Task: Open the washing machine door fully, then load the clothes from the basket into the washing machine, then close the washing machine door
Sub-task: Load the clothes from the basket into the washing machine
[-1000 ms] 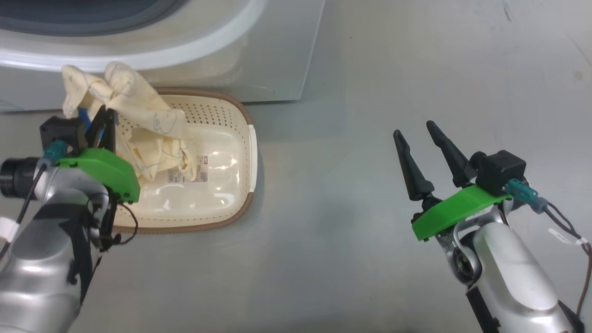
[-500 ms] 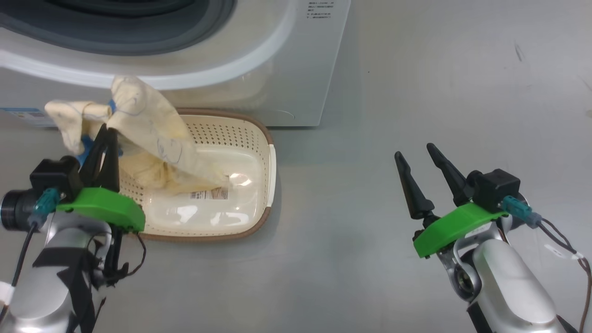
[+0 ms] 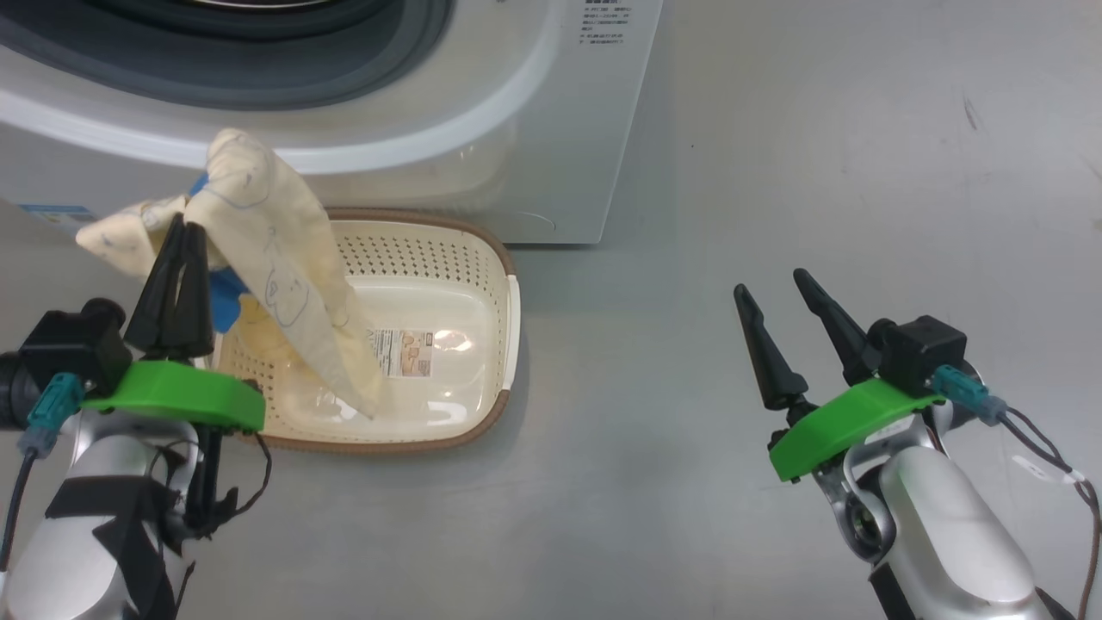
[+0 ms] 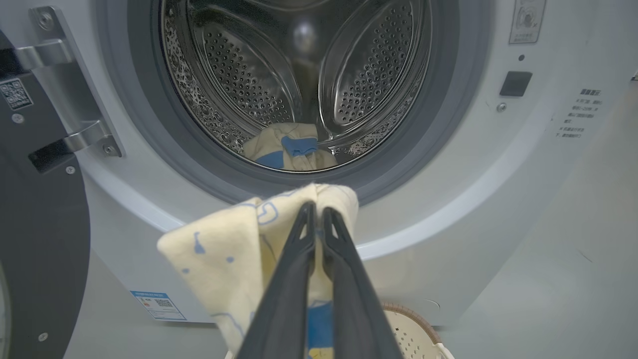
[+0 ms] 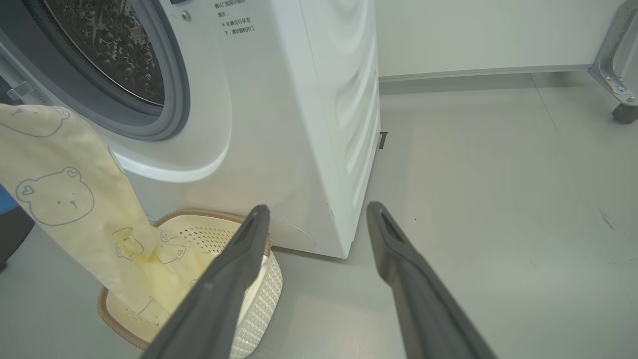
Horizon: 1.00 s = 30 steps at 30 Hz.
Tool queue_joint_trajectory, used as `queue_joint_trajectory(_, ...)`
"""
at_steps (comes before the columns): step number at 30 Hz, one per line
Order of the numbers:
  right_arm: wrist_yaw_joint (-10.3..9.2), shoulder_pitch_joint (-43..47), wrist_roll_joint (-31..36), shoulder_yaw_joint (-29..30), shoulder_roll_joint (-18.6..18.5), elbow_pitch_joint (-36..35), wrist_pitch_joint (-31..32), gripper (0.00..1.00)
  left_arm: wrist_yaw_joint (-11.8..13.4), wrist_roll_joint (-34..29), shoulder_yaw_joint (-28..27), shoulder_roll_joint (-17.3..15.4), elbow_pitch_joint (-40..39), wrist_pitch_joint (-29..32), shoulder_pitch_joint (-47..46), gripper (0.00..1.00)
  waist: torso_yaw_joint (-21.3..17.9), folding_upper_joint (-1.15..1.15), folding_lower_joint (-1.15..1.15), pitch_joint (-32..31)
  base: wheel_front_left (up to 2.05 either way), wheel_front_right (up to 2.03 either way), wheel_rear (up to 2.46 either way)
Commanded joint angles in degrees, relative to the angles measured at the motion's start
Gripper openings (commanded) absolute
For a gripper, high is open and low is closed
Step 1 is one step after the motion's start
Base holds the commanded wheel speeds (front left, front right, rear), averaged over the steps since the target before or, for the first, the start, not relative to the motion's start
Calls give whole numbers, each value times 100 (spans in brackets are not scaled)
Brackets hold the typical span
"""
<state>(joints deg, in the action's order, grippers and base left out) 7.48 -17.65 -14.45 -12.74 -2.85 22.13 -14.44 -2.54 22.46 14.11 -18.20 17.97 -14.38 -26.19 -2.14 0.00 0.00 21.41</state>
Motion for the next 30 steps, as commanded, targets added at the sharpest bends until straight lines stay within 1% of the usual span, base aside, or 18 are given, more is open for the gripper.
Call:
queue_joint_trajectory(1,1,42,36,-80,-3,-146,-56,100,-23,-76,-300,-162,-217,-62,-48,0,-4,0,0,14,0,0,0)
queue_joint_trajectory(8,1,23,36,-54,-3,-140,-56,100,-146,-184,-547,-40,-404,-62,-107,0,-32,0,0,88,0,0,0)
queue_joint_trajectory(14,1,-33,-35,-27,-3,-152,-56,100,-238,-313,-784,-22,-516,-62,-314,0,-128,0,0,246,0,0,0)
queue_joint_trajectory(22,1,-126,-38,-44,-3,-187,-56,100,-348,-405,-1020,-154,-476,-62,-948,0,-346,0,0,554,0,0,0)
queue_joint_trajectory(27,1,-190,-50,-64,-3,-201,-56,100,-408,-402,-1109,-353,-307,-62,-1631,0,-501,0,0,799,0,0,0)
queue_joint_trajectory(28,1,-211,-71,-67,-3,-216,-56,100,-426,-416,-1100,-401,-253,-62,-1909,0,-555,0,0,866,0,0,0)
queue_joint_trajectory(30,1,-233,-95,-55,-3,-222,-56,100,-442,-427,-1051,-422,-191,-62,-2150,0,-600,0,0,920,0,0,0)
